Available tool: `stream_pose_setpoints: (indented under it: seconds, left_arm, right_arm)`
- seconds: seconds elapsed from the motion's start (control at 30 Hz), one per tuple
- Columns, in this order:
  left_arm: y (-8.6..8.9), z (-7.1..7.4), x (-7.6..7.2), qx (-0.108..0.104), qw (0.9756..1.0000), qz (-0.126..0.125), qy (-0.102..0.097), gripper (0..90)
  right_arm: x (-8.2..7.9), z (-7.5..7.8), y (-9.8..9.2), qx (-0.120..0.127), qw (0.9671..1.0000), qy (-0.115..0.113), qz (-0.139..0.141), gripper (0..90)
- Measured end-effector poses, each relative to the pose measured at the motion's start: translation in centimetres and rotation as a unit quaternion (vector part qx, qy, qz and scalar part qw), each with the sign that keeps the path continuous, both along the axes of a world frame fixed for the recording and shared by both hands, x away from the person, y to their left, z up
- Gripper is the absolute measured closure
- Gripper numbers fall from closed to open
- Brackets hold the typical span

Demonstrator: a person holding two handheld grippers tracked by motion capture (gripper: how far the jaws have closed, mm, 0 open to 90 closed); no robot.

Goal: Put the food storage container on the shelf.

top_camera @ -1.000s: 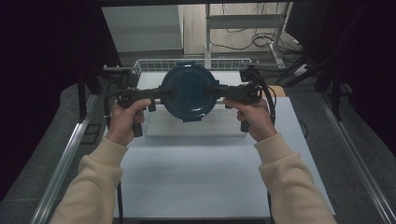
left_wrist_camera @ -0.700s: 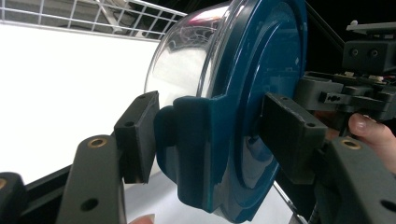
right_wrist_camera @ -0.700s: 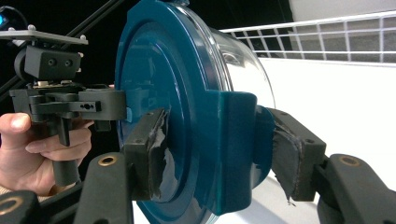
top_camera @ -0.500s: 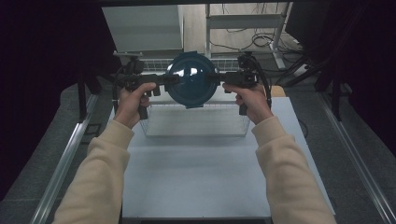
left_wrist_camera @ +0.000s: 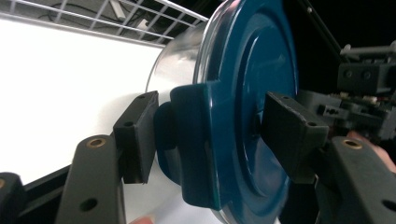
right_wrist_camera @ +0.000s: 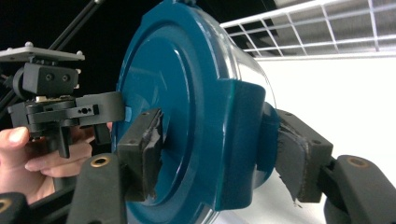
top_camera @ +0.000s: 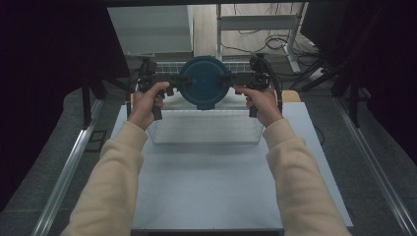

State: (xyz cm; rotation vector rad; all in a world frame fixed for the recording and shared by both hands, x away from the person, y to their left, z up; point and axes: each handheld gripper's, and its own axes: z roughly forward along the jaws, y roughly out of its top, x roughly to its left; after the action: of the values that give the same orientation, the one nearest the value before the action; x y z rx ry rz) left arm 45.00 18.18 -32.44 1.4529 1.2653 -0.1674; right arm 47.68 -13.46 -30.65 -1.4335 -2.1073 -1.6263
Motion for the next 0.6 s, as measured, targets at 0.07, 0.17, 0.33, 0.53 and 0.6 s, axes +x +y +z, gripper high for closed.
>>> stream_pose_setpoints:
  seconds: [0.07,0.17,0.33,0.53,0.6]
  left_arm:
    - [0.0,-0.1,0.2,-0.003,1.0000,0.004,0.002,38.7]
    - [0.1,-1.0,1.0,-0.025,0.9995,0.011,0.018,37.9]
    - [-0.2,-1.6,1.8,-0.029,0.9991,0.012,0.030,34.9]
    - [-0.2,-2.0,1.9,-0.032,0.9993,0.001,0.018,32.5]
    - [-0.3,-2.1,1.6,-0.018,0.9998,0.001,0.013,26.4]
  right_arm:
    - [0.2,-0.1,0.1,0.000,0.9999,0.010,-0.003,36.4]
    - [1.1,-0.6,0.2,0.010,0.9991,0.039,-0.016,34.5]
    - [1.8,-1.3,0.1,0.030,0.9966,0.070,-0.033,33.1]
    - [2.1,-2.1,-0.3,0.049,0.9946,0.083,-0.039,32.1]
    - [1.8,-1.9,-0.1,0.032,0.9964,0.064,-0.045,26.0]
